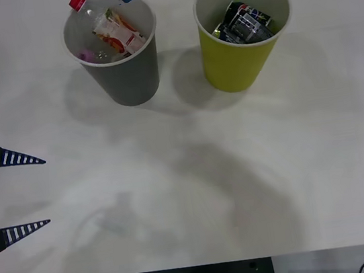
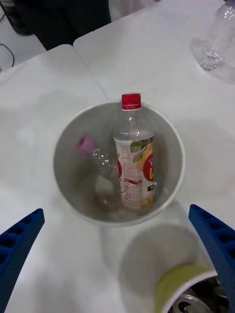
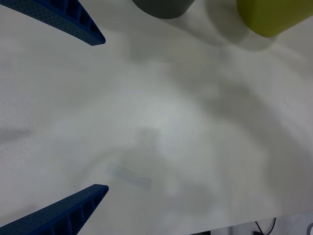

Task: Put the can into the green bin and the plastic bottle into the gray bin

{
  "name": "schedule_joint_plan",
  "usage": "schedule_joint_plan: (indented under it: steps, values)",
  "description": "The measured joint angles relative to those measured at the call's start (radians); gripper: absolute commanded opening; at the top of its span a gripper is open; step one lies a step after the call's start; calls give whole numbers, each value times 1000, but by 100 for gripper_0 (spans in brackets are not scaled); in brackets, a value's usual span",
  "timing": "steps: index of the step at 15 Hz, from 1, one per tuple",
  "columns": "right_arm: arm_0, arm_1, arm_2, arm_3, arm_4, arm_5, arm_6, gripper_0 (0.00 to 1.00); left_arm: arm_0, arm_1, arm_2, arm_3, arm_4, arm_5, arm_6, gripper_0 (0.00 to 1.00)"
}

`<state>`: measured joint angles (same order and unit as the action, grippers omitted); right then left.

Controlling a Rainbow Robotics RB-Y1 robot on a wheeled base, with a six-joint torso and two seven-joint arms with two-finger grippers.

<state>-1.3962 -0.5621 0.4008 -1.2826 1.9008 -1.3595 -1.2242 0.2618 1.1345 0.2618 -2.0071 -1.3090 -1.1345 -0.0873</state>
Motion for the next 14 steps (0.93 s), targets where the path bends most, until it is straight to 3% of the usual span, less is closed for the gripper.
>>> schedule_joint_plan:
  steps: [8, 11, 14]
  values:
    - [348, -272, -203, -413, -230, -74, 101, 100, 0, 0, 0, 0, 0, 0, 0, 98]
    - [571, -347, -342, -610, -282, -77, 140, 100, 0, 0, 0, 0, 0, 0, 0, 98]
    - [777, -387, -490, -720, -355, -87, 271, 100, 0, 0, 0, 0, 0, 0, 0, 98]
